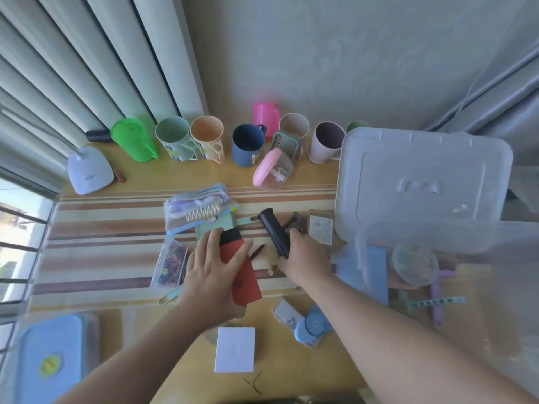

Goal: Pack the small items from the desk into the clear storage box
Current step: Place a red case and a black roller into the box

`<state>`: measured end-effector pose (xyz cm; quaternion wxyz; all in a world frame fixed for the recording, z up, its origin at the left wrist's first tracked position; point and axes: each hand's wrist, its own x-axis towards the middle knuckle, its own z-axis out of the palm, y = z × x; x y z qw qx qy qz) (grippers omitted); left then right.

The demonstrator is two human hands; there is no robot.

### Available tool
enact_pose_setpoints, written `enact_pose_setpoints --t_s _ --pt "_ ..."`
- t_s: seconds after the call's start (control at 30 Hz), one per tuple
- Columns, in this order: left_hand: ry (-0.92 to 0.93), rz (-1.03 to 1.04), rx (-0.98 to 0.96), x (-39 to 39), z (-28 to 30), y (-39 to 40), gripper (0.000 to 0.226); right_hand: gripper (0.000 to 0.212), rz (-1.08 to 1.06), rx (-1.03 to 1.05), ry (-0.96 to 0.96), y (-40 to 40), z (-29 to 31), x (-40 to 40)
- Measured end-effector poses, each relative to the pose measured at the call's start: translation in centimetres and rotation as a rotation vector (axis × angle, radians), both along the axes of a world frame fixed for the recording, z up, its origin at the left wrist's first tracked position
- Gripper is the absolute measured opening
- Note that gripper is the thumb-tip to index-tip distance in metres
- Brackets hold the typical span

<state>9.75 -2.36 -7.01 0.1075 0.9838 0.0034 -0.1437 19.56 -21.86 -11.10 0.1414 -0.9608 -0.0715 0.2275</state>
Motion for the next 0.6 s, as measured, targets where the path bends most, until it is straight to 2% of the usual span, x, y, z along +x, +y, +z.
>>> enact_pose_setpoints --t_s 0.07,0.23,0.33,0.43,0.5,0.6 --pt "-0.028 0.039 -0.006 0.1 2.2 0.2 0.127 0.038 -0.040 0.168 0.012 -0.5 3.3 0.2" --pt "-0.254 0.038 -0.109 2.5 9.3 -3.1 0.121 0.029 -0.059 0.424 -0.168 -7.1 13.7 -0.8" --pt "-0.400 0.000 -0.167 4.4 13.4 -7.6 0.122 0.033 -0.186 0.392 -0.245 -15.5 17.2 -1.5" --pt "-0.499 -0.028 -0.257 5.6 16.0 -13.4 0.121 0.035 -0.364 0.369 -0.247 -25.0 17.8 -2.9" --pt "-0.511 -0.067 -0.282 6.0 16.7 -17.8 0.120 0.033 -0.452 0.308 -0.153 -30.7 16.4 -3.9" --pt "-0.480 -0.155 -0.308 5.6 16.2 -24.3 0.116 0.033 -0.486 0.076 0.067 -37.6 11.4 -5.5"
